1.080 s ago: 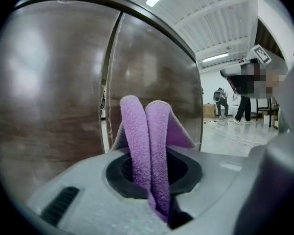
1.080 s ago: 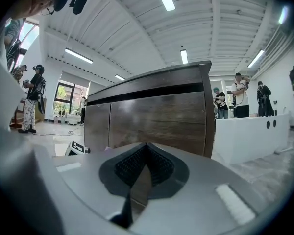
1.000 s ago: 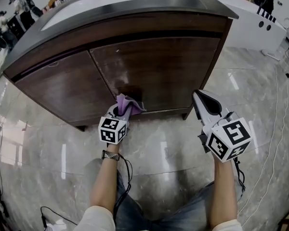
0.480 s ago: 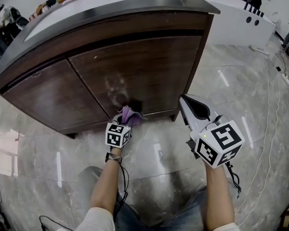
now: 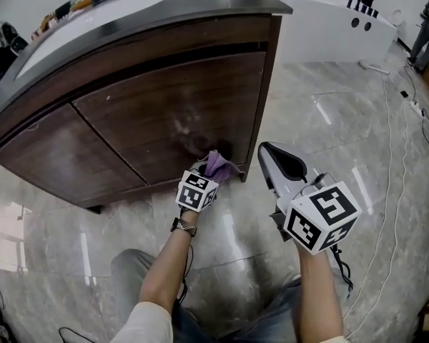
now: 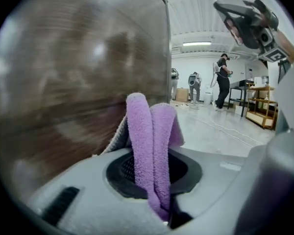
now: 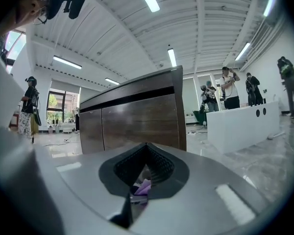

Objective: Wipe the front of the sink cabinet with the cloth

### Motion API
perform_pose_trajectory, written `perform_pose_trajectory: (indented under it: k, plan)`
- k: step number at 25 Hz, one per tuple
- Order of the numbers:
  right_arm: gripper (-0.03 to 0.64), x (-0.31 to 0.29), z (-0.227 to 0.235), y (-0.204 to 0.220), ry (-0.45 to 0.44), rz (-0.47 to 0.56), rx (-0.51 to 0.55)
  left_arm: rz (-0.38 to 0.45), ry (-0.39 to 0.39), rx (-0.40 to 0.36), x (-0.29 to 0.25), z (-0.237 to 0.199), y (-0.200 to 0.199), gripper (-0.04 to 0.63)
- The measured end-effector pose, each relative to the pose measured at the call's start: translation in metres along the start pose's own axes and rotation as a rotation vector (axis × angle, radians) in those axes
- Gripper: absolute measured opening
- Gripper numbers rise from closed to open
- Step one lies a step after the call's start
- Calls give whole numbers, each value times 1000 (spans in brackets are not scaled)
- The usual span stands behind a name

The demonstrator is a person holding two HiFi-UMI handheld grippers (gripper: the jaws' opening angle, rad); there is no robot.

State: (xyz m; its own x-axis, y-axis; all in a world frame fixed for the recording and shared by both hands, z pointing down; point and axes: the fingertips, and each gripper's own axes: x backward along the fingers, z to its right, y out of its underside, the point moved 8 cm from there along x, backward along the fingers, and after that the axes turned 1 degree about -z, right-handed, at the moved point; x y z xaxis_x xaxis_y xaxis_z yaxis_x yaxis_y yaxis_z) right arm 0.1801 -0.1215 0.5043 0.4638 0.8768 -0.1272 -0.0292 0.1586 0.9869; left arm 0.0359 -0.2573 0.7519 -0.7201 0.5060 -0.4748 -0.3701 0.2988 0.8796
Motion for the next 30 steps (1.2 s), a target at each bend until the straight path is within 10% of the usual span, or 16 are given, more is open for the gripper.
perform_pose_trajectory:
  k: [7,16,23,30]
  plan:
    - [6,-1,17,0,17,15,-32,129,97,-73,13,23,-84,52]
    - [6,-10,19,3,18,26,-20,405,21,-160,127,-2,-181,52]
    - [6,-24,12,11,-5,0,-3,396,-137,-142,197,-49,-140,52]
    - [6,-29,7,14,-3,-4,-6,318,-134,-29,177,-65,-70,51]
